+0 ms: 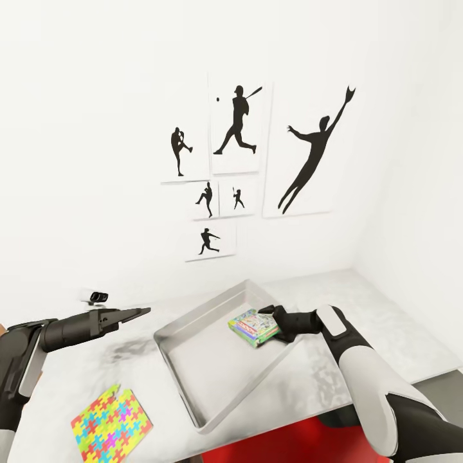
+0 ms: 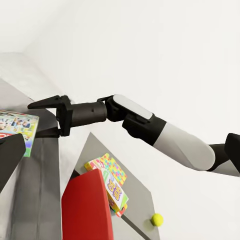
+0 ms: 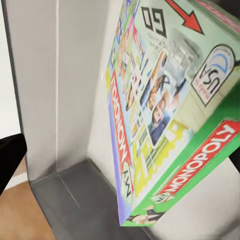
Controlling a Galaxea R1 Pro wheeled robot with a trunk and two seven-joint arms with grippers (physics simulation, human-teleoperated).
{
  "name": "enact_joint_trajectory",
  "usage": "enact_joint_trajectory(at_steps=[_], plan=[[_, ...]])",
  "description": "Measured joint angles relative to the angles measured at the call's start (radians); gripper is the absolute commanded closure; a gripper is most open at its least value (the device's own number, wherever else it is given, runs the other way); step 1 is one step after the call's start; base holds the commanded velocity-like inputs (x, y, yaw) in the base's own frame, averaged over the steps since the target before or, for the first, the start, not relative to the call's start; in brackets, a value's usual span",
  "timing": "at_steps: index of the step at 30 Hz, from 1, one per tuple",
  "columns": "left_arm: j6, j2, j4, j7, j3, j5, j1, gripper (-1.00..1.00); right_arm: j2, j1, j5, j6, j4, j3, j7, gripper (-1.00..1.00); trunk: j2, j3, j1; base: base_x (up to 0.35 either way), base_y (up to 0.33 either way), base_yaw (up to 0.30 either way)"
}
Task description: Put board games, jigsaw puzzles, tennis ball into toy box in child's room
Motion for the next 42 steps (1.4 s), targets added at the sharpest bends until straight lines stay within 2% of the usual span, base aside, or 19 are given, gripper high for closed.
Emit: enact_joint_trajectory(at_steps=[6, 11, 15, 30, 35, 40, 42], plan=[[0.000, 0.001, 0.000, 0.000, 0.000, 0.000, 0.000, -1.00, -0.009, 0.001, 0.004, 0.011, -0.001, 0.000, 0.004, -1.00, 0.000, 0.000, 0.000, 0.000, 0.000, 0.000], [0.000, 0.002, 0.000, 0.000, 0.000, 0.000, 0.000, -1.00, -0.009, 0.005, -0.033, 0.026, -0.067, 0.000, 0.003, -1.00, 0.000, 0.000, 0.000, 0.000, 0.000, 0.000], [0.000, 0.002, 0.000, 0.000, 0.000, 0.000, 0.000, -1.00, -0.008, 0.005, -0.043, 0.039, -0.092, 0.000, 0.003, -1.00, 0.000, 0.000, 0.000, 0.000, 0.000, 0.000], [0.000, 0.003, 0.001, 0.000, 0.001, 0.000, 0.000, -1.00, -0.008, 0.007, -0.048, 0.047, -0.097, 0.000, 0.005, -1.00, 0.000, 0.000, 0.000, 0.000, 0.000, 0.000], [0.000, 0.003, 0.001, 0.000, 0.001, 0.000, 0.000, -1.00, -0.008, 0.012, -0.078, 0.068, -0.100, 0.000, 0.008, -1.00, 0.000, 0.000, 0.000, 0.000, 0.000, 0.000], [0.000, 0.003, 0.001, 0.000, 0.002, 0.000, 0.000, -1.00, -0.007, 0.020, -0.097, 0.078, -0.184, 0.003, 0.014, -1.00, 0.000, 0.000, 0.000, 0.000, 0.000, 0.000], [0.000, 0.003, 0.001, 0.000, 0.002, 0.000, 0.000, -1.00, -0.004, 0.032, -0.101, 0.079, -0.232, 0.005, 0.040, -1.00, 0.000, 0.000, 0.000, 0.000, 0.000, 0.000]])
